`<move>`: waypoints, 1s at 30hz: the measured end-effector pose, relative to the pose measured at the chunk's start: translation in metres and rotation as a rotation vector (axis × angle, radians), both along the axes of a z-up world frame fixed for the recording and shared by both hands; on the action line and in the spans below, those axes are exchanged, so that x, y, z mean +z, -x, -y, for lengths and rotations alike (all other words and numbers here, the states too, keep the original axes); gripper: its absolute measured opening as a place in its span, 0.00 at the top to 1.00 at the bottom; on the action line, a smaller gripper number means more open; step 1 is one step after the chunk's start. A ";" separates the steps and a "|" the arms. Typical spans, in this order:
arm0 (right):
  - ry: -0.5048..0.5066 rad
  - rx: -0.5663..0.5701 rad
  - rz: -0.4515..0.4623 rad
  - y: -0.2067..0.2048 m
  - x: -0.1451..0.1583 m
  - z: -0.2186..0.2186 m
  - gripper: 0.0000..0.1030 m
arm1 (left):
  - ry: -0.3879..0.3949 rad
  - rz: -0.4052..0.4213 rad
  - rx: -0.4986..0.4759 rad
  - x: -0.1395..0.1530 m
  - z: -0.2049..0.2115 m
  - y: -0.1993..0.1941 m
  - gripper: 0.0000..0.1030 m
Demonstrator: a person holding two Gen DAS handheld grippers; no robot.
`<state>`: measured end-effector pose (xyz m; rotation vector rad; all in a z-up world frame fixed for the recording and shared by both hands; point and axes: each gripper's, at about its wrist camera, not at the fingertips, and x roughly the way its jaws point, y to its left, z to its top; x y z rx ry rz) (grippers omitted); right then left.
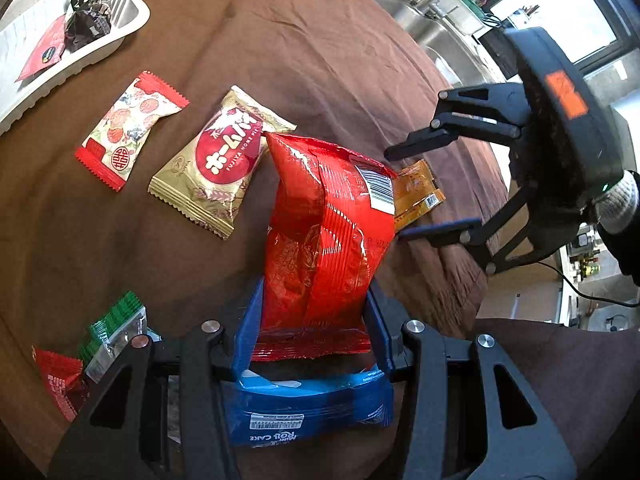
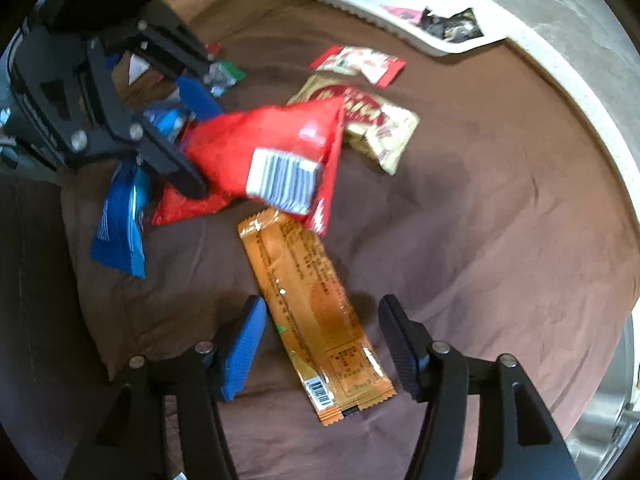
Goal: Organize snacks
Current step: 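Lower the left tool onto the red bag while the right tool reaches the orange bar, then grip the red bag with the left tool while the right tool grips the orange bar, lift both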
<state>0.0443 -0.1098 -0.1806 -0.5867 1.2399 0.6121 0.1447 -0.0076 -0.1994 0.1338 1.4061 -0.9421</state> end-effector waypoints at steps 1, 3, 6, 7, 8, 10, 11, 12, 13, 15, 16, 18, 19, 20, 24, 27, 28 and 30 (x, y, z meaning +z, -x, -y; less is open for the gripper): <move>0.012 0.006 0.002 0.000 -0.003 -0.002 0.33 | 0.000 -0.001 0.002 0.000 -0.001 0.000 0.57; 0.009 0.020 -0.001 0.000 -0.006 -0.005 0.26 | 0.001 -0.004 0.007 -0.001 -0.001 0.000 0.57; 0.003 0.018 0.001 -0.004 -0.006 -0.005 0.33 | 0.004 -0.006 0.012 -0.001 -0.002 0.000 0.57; 0.002 0.013 0.002 -0.006 -0.005 -0.003 0.38 | 0.004 -0.006 0.011 -0.001 -0.002 -0.001 0.57; 0.006 0.004 0.009 -0.005 -0.002 -0.001 0.53 | 0.003 -0.005 0.012 -0.001 -0.001 0.000 0.57; -0.011 -0.034 -0.009 -0.013 0.001 0.005 0.67 | 0.002 -0.005 0.013 -0.002 0.000 -0.001 0.57; -0.013 -0.044 -0.007 -0.015 0.002 0.007 0.74 | 0.001 -0.004 0.013 -0.002 0.000 0.000 0.57; -0.013 -0.051 -0.004 -0.018 0.002 0.009 0.78 | -0.001 -0.001 0.013 -0.002 0.000 0.000 0.57; -0.013 -0.055 -0.002 -0.019 0.002 0.010 0.78 | -0.002 0.002 0.012 -0.002 0.001 0.000 0.57; -0.021 -0.069 -0.001 -0.019 0.001 0.011 0.79 | -0.001 0.001 0.014 -0.002 0.001 0.000 0.57; -0.036 -0.078 -0.005 -0.018 0.002 0.012 0.79 | 0.003 -0.003 0.018 -0.002 0.001 0.000 0.57; -0.088 -0.120 -0.025 -0.023 0.004 0.020 0.79 | 0.011 -0.001 0.030 -0.001 -0.001 -0.001 0.57; -0.118 -0.142 -0.028 -0.025 0.006 0.025 0.79 | 0.014 -0.001 0.034 -0.002 -0.002 -0.001 0.57; -0.146 -0.164 -0.039 -0.027 0.008 0.028 0.79 | 0.022 -0.006 0.037 -0.002 -0.003 -0.002 0.58; -0.241 -0.232 -0.071 -0.038 0.014 0.042 0.79 | 0.073 -0.033 0.065 0.002 -0.010 -0.007 0.58; -0.299 -0.269 -0.082 -0.039 0.019 0.049 0.79 | 0.100 -0.040 0.076 0.007 -0.014 -0.009 0.58; -0.317 -0.281 -0.083 -0.040 0.021 0.050 0.79 | 0.109 -0.042 0.081 0.009 -0.015 -0.010 0.58; -0.352 -0.302 -0.091 -0.037 0.024 0.051 0.79 | 0.135 -0.052 0.094 0.014 -0.019 -0.012 0.58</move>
